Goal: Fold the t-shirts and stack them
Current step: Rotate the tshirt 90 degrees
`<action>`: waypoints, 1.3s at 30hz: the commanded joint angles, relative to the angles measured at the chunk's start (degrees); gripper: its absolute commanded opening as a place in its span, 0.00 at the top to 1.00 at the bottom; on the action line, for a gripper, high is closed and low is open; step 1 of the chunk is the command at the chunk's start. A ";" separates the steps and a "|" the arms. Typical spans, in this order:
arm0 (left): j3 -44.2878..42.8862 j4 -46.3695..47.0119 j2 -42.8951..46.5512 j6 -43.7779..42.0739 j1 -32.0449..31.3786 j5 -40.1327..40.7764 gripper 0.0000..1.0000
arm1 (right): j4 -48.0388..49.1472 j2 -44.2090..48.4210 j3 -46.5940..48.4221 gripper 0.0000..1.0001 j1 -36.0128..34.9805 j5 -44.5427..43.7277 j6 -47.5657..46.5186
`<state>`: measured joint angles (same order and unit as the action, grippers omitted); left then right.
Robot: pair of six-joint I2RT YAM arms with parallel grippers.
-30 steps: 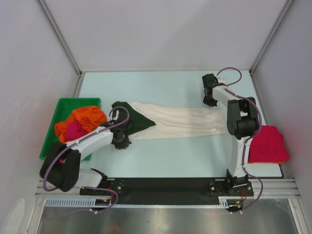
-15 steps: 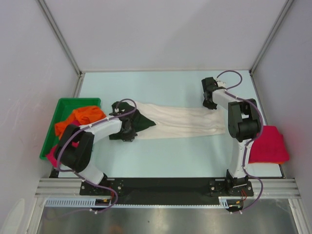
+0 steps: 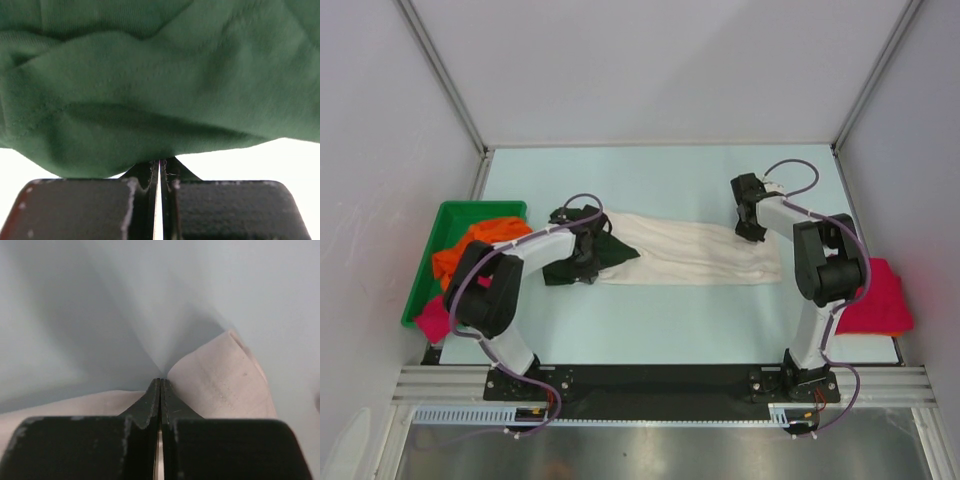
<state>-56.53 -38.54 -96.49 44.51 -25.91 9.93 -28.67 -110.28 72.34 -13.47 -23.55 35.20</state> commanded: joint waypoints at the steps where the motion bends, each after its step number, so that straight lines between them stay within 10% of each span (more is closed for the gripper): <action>1: -3.48 3.04 -4.85 -1.53 2.96 3.16 1.00 | -5.96 4.45 -3.25 1.00 -2.43 -0.27 2.24; 30: -47.69 -8.47 -33.41 -8.56 4.82 1.75 1.00 | -11.77 15.89 -16.70 1.00 -20.36 7.73 12.26; 39: -47.19 -9.80 -31.58 -8.48 4.64 3.95 1.00 | -11.68 17.99 -12.24 0.94 -19.84 2.20 11.57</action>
<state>-105.14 -49.47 -129.82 35.97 -20.80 12.05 -40.36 -94.48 56.38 -34.33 -18.74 46.78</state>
